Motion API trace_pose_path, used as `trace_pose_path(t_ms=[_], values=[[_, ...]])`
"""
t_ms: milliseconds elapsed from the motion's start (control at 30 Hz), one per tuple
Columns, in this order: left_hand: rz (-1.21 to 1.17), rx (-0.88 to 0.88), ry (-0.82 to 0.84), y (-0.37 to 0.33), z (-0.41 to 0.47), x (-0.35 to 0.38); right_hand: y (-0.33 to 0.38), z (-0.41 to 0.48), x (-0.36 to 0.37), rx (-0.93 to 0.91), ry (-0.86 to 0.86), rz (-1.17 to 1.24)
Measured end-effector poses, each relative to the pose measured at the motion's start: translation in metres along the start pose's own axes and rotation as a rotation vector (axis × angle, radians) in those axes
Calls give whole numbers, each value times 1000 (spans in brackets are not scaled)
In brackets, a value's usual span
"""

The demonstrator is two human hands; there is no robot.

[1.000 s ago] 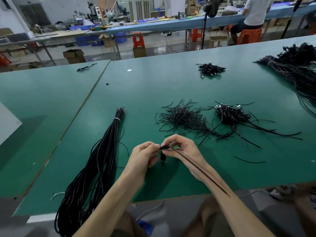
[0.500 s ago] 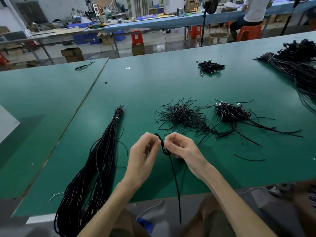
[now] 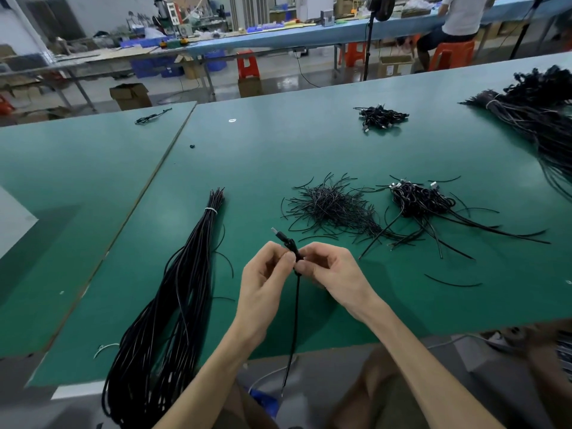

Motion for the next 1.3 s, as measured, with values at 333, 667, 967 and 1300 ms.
trace_pose_path(t_ms=[333,667,967,1300], values=[[-178,-152,-28,10,-15,5,3,-4,-4,-11,-54,-14],[-358,-439,28,44,-9,12,7,-2,-8,-64,-41,139],[-367,-532,0,51,10,4,5,-2,-12,21,-54,182],[84,-116,13,16,23,1,6,-4,-9,-1,-37,217]])
Point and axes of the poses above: each hand's wrist, its own z-axis towards the middle knuckle, its own x-axis out of the palm, y = z × x, the point moved 7 cm from there along z, towards the middle knuckle, and after that the axes turned 1 degree about -y, right-handed, at the moved point
